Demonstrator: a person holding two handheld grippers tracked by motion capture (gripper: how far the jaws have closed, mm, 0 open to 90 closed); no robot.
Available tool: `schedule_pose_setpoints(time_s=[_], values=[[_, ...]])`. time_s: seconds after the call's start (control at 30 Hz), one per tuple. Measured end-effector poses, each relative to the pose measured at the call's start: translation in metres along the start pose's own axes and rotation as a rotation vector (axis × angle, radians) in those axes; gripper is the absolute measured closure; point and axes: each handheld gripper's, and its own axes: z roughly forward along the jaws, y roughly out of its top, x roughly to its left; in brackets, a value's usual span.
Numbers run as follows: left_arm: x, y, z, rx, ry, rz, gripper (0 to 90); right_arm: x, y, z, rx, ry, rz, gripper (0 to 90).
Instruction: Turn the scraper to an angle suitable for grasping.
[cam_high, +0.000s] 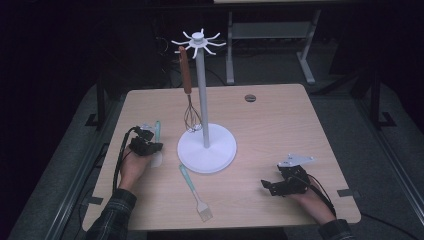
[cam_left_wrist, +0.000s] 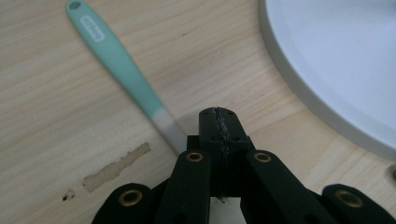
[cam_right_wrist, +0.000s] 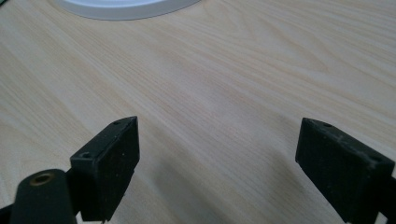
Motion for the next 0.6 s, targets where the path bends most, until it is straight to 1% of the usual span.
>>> schedule_pose_setpoints(time_s=[0.03,0.2,0.23,0.4,0.43,0.47,0.53,0.6], values=[[0.0,0.0,-0.001,0.002,-0.005,-0.003,89.9,0.0,0.0,0.0,-0.002,0.0,-0.001,13.6],[-0.002,0.0,-0.002,0.024,0.012,-0.003,89.9,0.0,0.0,0.0,-0.004,0.0,-0.003,13.6],[-0.002,0.0,-0.004,0.035,0.014,0.002,90.0,-0.001,0.0,-0.001,-0.005,0.0,-0.003,13.6],[-0.001,-0.002,-0.006,0.042,0.019,0.018,90.0,-0.001,0.0,-0.001,0.0,-0.002,0.001,13.6],[-0.001,-0.003,-0.007,0.043,0.019,0.012,90.0,-0.001,0.0,-0.001,0.001,-0.002,0.001,13.6],[0.0,-0.004,-0.008,0.048,0.017,0.015,90.0,-0.001,0.0,-0.001,-0.001,-0.002,0.003,13.6],[0.001,-0.007,-0.011,0.052,0.017,0.006,90.0,-0.001,0.0,-0.001,-0.001,-0.003,0.003,13.6],[0.001,-0.008,-0.013,0.055,0.017,0.006,89.9,-0.001,0.0,-0.002,-0.001,-0.003,0.003,13.6]])
